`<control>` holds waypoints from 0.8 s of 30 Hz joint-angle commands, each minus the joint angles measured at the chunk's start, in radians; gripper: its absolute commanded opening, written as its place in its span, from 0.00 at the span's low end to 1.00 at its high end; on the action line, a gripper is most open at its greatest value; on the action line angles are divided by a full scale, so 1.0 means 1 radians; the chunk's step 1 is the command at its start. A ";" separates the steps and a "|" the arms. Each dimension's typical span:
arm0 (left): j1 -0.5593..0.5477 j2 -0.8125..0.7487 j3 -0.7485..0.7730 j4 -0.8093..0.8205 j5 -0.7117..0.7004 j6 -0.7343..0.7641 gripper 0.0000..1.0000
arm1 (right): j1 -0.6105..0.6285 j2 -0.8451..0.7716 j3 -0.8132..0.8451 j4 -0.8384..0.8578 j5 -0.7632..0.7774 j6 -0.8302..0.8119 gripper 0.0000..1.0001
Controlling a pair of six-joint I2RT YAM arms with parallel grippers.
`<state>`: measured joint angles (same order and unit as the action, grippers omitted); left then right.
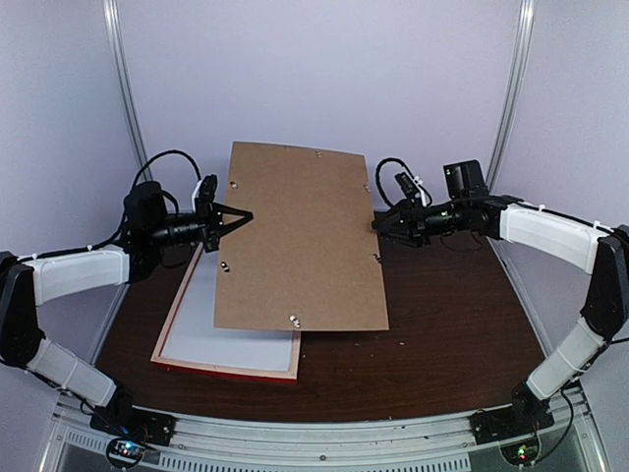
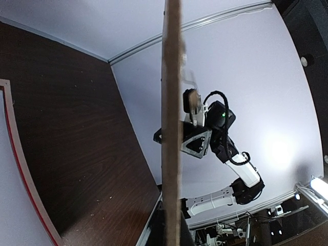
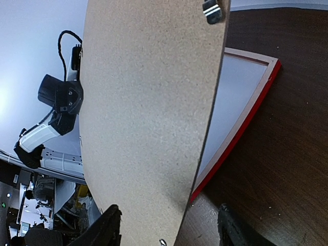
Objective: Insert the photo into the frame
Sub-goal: Turn over the backboard.
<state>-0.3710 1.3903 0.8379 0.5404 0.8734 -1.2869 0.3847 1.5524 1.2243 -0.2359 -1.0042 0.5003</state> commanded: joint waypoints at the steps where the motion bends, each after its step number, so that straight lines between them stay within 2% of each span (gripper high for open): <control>1: 0.001 -0.041 0.035 0.107 -0.004 -0.029 0.00 | -0.006 0.002 0.017 0.028 0.002 0.001 0.66; 6: 0.001 -0.016 0.025 0.195 0.000 -0.093 0.00 | 0.001 -0.001 0.000 0.102 -0.041 0.051 0.72; 12: -0.003 0.006 0.013 0.255 -0.003 -0.131 0.00 | 0.026 0.032 -0.001 0.211 -0.075 0.134 0.70; 16: -0.008 0.017 0.005 0.287 0.000 -0.148 0.00 | 0.038 0.057 -0.007 0.338 -0.108 0.219 0.62; 19: -0.008 0.022 -0.008 0.291 -0.001 -0.146 0.00 | 0.040 0.063 -0.010 0.410 -0.127 0.273 0.51; 24: -0.008 0.032 -0.021 0.299 0.002 -0.140 0.00 | 0.039 0.062 -0.015 0.428 -0.136 0.288 0.38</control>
<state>-0.3740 1.4181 0.8219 0.7063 0.8719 -1.4170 0.4198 1.6123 1.2171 0.1089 -1.1088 0.7528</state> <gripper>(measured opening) 0.028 0.412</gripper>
